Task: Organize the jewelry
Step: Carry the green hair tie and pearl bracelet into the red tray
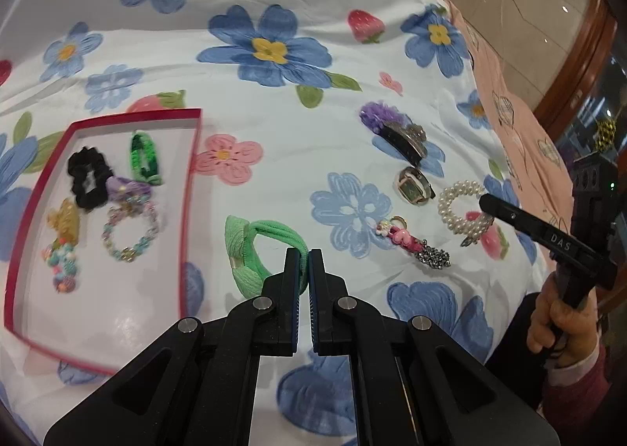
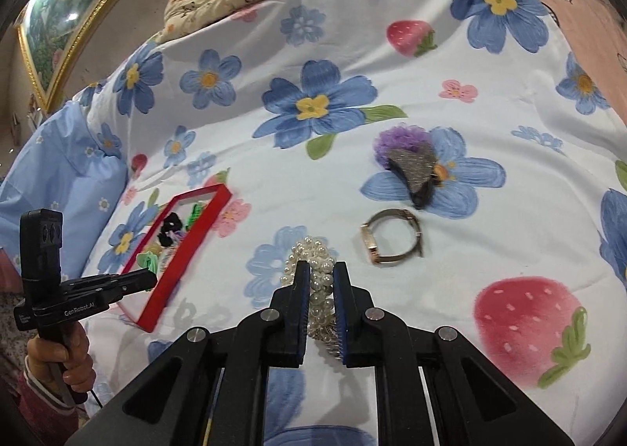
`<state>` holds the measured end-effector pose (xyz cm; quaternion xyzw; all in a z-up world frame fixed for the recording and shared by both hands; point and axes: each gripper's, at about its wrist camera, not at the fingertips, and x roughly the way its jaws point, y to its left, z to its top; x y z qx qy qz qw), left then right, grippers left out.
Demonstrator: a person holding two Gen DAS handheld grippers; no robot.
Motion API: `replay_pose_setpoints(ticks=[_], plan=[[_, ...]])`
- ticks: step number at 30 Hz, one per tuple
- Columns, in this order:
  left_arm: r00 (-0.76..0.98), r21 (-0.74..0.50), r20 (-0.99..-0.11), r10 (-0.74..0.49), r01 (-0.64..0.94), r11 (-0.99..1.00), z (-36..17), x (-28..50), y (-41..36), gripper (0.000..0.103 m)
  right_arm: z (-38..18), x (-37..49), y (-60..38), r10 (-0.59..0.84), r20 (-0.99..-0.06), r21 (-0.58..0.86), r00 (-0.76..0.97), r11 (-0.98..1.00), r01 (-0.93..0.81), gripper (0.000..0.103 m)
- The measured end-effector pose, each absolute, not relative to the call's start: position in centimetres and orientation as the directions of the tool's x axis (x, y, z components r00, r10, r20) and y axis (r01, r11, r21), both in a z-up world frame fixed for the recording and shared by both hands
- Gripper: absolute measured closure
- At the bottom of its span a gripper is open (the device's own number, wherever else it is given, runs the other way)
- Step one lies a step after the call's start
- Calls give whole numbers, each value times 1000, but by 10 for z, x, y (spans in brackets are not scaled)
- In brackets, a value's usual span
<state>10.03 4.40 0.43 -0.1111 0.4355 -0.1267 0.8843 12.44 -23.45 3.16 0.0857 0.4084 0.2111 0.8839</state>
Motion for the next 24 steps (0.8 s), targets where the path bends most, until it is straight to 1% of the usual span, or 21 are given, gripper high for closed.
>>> replay_pose_setpoints(ticks=[16,24], plan=[[641,-325,-728,-243,-10,946,4,66,110,100,24,117,-139,575,-680,373,455,805,-461,92],[651,-326,-733,-199,-79,942,-1,51,143,100,21,117,-94,618,-680,386,395,759,-523,92]])
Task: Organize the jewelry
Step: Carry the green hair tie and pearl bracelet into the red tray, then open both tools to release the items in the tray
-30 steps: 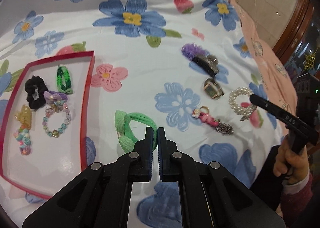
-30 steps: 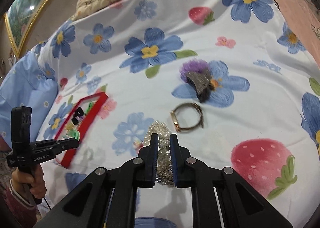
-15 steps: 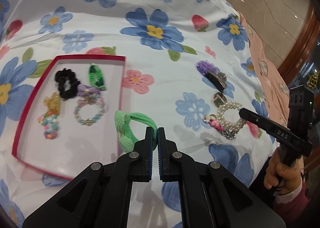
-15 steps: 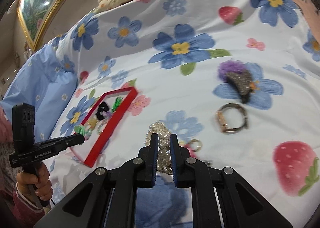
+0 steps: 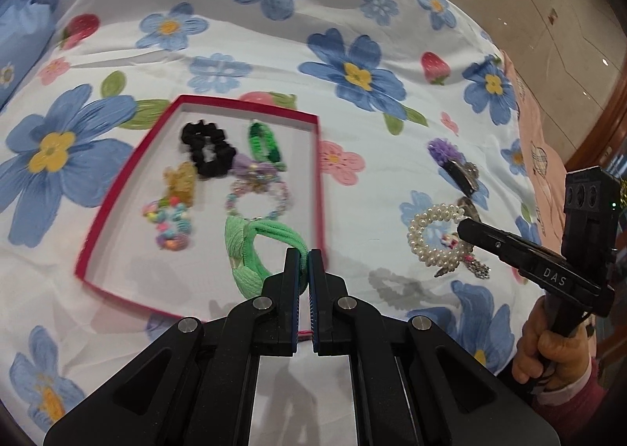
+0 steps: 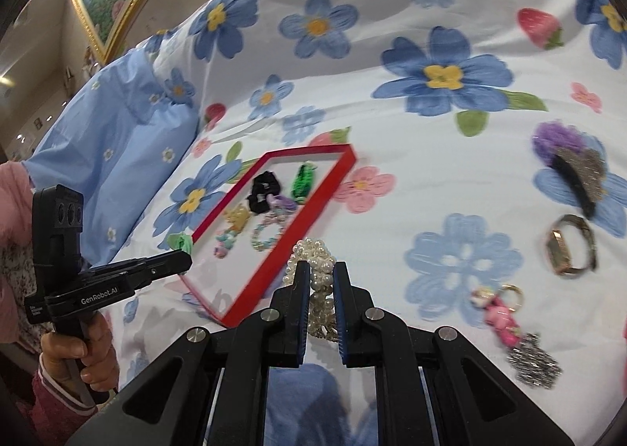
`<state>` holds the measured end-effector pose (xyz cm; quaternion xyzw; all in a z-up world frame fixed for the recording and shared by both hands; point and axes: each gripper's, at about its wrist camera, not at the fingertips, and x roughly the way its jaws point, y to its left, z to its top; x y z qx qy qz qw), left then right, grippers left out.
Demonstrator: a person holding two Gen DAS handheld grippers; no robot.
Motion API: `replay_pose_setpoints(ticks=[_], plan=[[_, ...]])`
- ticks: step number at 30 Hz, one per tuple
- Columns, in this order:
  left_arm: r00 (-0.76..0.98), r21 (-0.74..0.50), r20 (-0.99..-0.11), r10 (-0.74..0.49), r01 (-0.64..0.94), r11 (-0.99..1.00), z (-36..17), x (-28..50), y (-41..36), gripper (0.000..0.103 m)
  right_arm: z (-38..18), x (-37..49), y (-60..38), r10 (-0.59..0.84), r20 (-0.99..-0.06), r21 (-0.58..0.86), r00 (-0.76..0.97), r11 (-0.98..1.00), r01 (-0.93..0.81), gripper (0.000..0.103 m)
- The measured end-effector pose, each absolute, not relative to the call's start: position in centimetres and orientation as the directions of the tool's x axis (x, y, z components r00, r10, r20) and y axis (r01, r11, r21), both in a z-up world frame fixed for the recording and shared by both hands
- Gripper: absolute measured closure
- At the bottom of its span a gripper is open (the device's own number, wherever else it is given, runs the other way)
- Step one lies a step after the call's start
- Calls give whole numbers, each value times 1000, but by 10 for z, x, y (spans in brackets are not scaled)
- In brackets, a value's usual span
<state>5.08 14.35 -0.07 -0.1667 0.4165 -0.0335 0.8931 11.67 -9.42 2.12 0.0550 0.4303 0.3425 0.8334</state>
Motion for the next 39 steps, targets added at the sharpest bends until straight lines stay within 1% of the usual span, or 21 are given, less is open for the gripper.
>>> replay_pose_setpoints(ticks=[14,23,33,39], plan=[[649,-324,-747,-143,-167,931,-12,42,184,100,16,120,-37,672,-671,422,314,694,-584,92],[620,-290,-775,-123,-177,940,-22,59,199,100,14,133,7,693,-672,432,261,653,-621,92],[568,-271,-814,-119,-192,943,-47,81,216,100,-20,154,56,658,-728,419,194,650,-634,92],[539,-265,-834,-122,-196,944,-66,93,219,100,-41,163,66,602,-775,375,193,683,-627,92]])
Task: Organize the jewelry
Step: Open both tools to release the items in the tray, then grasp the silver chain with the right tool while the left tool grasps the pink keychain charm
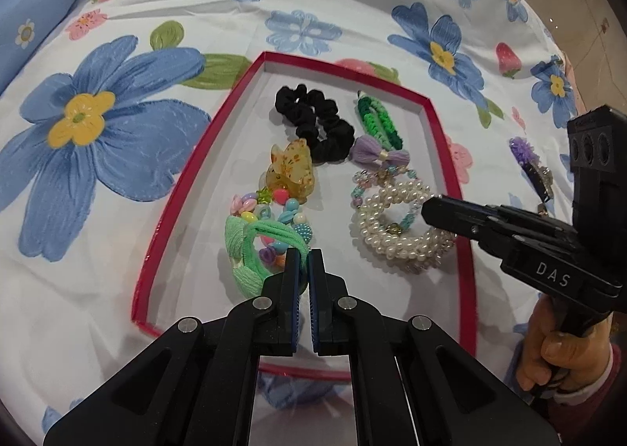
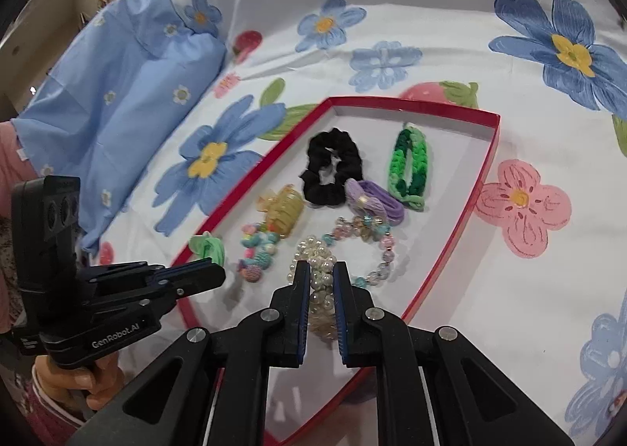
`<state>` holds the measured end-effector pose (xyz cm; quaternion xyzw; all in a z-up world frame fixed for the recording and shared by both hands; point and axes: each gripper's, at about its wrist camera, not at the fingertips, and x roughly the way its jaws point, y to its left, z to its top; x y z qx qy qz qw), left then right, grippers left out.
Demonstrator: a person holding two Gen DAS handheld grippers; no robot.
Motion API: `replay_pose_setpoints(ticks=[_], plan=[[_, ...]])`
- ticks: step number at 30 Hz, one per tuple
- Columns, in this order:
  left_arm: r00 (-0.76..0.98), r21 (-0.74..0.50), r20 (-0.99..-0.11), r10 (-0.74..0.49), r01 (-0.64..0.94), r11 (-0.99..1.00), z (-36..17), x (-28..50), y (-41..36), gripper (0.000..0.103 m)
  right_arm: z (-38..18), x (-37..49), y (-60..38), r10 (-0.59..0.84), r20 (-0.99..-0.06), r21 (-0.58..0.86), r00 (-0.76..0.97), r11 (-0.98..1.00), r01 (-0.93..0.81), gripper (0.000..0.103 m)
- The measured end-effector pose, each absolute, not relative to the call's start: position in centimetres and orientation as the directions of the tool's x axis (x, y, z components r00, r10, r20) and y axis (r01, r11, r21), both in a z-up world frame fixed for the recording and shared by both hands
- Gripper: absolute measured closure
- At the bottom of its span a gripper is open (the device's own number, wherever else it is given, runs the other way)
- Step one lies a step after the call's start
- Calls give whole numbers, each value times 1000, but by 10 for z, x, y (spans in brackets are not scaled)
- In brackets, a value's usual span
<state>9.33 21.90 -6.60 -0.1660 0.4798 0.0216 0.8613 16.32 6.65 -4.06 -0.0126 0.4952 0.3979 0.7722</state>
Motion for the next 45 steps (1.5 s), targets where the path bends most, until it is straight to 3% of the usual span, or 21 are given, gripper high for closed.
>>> replay_pose_setpoints(ticks=[18,23,24,29,45], plan=[[504,-252,-856,-111,-220,942,-80,101,221,96,-54,171,74,542,-816,310,202,706,-637,86],[514,-238,-853,-89,-231,944,-74,98,222,78,-53,172,74,548,-813,325,197,708,-627,80],[516,-238,-852,-87,-234,943,-73,97,222,78,-52,171,72,553,-809,332,197,707,-624,74],[529,-244,-844,-83,-241,939,-65,93,223,69,-42,169,68,575,-791,343,211,701,-625,73],[607,-314,-786,-118,-228,921,-31,65,196,62,-4,146,-12,626,-714,410,313,736,-539,67]])
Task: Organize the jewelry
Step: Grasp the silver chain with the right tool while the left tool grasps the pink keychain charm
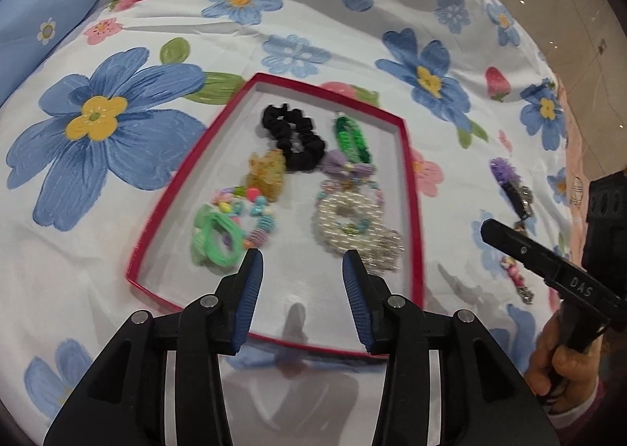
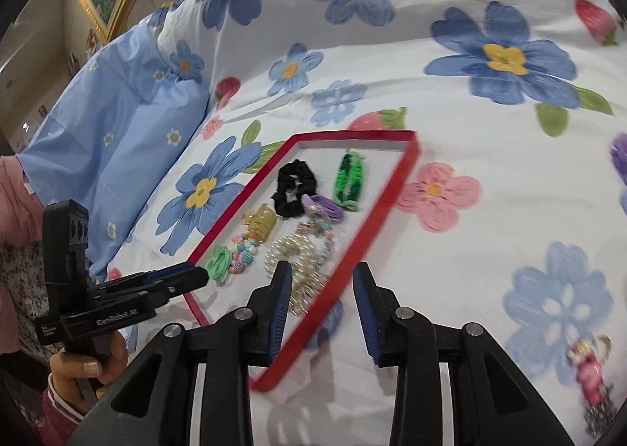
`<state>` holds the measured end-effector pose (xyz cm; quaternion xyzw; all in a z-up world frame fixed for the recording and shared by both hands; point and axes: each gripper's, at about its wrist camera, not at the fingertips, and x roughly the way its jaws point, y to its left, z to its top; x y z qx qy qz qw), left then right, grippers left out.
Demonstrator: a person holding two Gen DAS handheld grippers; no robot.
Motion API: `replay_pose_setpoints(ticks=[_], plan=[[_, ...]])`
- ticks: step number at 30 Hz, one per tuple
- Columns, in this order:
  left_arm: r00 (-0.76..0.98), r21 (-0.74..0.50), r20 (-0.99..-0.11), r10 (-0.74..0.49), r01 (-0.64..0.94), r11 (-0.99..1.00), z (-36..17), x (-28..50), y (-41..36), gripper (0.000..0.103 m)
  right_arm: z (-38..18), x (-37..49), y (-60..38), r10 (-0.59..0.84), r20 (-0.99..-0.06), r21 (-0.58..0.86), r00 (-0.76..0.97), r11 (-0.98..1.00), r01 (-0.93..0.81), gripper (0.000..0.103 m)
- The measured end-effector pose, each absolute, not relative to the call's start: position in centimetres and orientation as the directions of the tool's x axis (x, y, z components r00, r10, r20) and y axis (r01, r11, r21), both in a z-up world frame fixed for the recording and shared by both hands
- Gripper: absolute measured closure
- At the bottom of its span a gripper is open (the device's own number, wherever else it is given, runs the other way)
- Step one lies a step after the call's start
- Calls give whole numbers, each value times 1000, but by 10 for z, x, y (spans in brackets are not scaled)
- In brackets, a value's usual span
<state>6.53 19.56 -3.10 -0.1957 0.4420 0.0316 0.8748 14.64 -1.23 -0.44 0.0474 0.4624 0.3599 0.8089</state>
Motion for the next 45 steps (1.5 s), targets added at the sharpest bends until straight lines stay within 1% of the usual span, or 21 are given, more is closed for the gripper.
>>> replay_pose_setpoints(ticks=[4,6,11,20,24,28,33,37,40,45], plan=[[614,-324,-776,-143,-195,926,-24,62,178,62,-1,139,-44,613,-712,406,344,758,-510,64],[615,-330,-773,-156,-178,927,-21,61,168,59,1,135,-58,603,-712,402,359,770,-496,63],[610,-333,-771,-184,-138,933,-19,59,144,58,2,124,-96,572,-716,391,401,804,-448,62],[577,-330,-783,-232,-70,941,-23,64,103,58,5,112,-160,515,-719,376,466,853,-362,59],[563,-323,-789,-246,-39,946,-25,68,85,56,5,106,-185,494,-721,372,486,867,-330,59],[548,-316,-795,-260,-9,949,-26,71,69,56,2,100,-207,467,-728,359,502,883,-301,54],[531,-305,-804,-267,18,952,-28,77,52,53,-4,99,-226,438,-740,345,511,899,-270,54],[520,-299,-810,-272,34,954,-29,80,44,53,-11,102,-234,422,-752,333,506,906,-260,54],[512,-297,-814,-275,41,954,-30,84,40,53,-17,106,-234,405,-771,302,491,912,-277,49],[496,-302,-818,-290,58,951,-32,94,27,53,-33,113,-223,373,-812,239,450,915,-326,48]])
